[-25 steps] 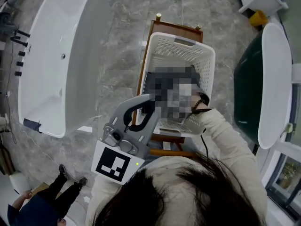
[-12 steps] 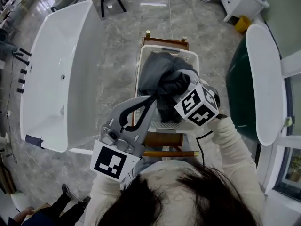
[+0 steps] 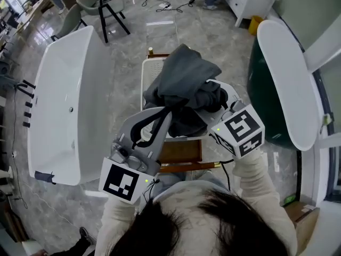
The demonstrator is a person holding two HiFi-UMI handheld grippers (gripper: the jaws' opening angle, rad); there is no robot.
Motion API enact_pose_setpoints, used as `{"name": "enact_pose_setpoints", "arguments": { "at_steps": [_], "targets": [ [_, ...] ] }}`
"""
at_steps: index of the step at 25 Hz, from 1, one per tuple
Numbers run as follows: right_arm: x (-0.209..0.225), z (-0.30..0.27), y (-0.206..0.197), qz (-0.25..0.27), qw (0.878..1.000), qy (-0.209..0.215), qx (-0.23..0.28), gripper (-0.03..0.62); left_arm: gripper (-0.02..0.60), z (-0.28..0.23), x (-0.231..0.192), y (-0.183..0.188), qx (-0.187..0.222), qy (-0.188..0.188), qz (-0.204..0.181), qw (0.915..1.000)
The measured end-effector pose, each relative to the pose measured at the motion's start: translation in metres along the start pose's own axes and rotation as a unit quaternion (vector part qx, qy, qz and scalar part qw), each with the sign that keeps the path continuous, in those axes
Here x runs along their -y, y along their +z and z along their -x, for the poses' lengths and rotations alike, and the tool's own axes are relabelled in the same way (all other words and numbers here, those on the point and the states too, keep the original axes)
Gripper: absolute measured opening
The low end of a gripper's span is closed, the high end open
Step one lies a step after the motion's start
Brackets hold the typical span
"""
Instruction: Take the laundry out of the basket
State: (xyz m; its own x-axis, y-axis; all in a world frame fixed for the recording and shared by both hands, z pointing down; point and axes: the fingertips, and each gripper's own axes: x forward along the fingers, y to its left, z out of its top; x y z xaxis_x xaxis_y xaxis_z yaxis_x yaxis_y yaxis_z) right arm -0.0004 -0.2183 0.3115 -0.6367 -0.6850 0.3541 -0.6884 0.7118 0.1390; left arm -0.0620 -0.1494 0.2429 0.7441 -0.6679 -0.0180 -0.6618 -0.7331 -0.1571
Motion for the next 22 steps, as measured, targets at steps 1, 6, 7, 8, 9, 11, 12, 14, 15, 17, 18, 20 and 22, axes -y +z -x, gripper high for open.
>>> {"name": "enact_pose_setpoints", "arguments": {
  "at_steps": [1, 6, 7, 8, 9, 11, 12, 14, 15, 17, 18, 20, 22],
  "targets": [
    [-0.001, 0.013, 0.004, -0.008, 1.0, -0.001, 0.014, 0.221, 0.0, 0.0, 0.009, 0.006, 0.004, 0.002, -0.004, 1.0],
    [-0.005, 0.085, 0.014, -0.045, 0.997, -0.002, 0.068, 0.221, 0.0, -0.002, 0.065, 0.032, 0.027, 0.003, -0.01, 0.9996],
    [-0.006, 0.099, 0.015, -0.048, 0.996, 0.0, 0.077, 0.221, 0.0, -0.004, 0.077, 0.036, 0.03, 0.003, -0.01, 0.9995],
    [-0.008, 0.112, 0.016, -0.052, 0.995, 0.002, 0.085, 0.221, 0.0, -0.005, 0.09, 0.04, 0.033, 0.004, -0.011, 0.9994],
    [-0.009, 0.124, 0.015, -0.055, 0.994, 0.007, 0.094, 0.221, 0.0, -0.006, 0.102, 0.044, 0.036, 0.007, -0.014, 0.9992],
    [-0.013, 0.149, 0.013, -0.066, 0.991, 0.02, 0.111, 0.222, 0.0, -0.008, 0.126, 0.053, 0.041, 0.014, -0.021, 0.9988],
    [-0.014, 0.162, 0.011, -0.072, 0.99, 0.027, 0.119, 0.224, 0.0, -0.009, 0.138, 0.058, 0.043, 0.018, -0.026, 0.9986],
    [-0.017, 0.185, 0.009, -0.081, 0.987, 0.039, 0.134, 0.225, 0.0, -0.01, 0.161, 0.066, 0.043, 0.026, -0.038, 0.998],
    [-0.019, 0.194, 0.009, -0.082, 0.986, 0.044, 0.141, 0.225, 0.0, -0.01, 0.17, 0.07, 0.044, 0.03, -0.044, 0.9976],
    [-0.024, 0.206, 0.011, -0.084, 0.983, 0.054, 0.152, 0.229, 0.0, -0.005, 0.181, 0.077, 0.048, 0.039, -0.048, 0.9969],
    [-0.027, 0.209, 0.012, -0.084, 0.983, 0.058, 0.154, 0.229, 0.0, -0.002, 0.184, 0.08, 0.051, 0.043, -0.047, 0.9967],
    [-0.034, 0.213, 0.015, -0.081, 0.983, 0.06, 0.155, 0.229, 0.0, 0.006, 0.187, 0.084, 0.055, 0.048, -0.043, 0.9964],
    [-0.042, 0.212, 0.023, -0.079, 0.983, 0.055, 0.158, 0.229, 0.0, 0.015, 0.184, 0.087, 0.055, 0.046, -0.043, 0.9965]
  ]
}}
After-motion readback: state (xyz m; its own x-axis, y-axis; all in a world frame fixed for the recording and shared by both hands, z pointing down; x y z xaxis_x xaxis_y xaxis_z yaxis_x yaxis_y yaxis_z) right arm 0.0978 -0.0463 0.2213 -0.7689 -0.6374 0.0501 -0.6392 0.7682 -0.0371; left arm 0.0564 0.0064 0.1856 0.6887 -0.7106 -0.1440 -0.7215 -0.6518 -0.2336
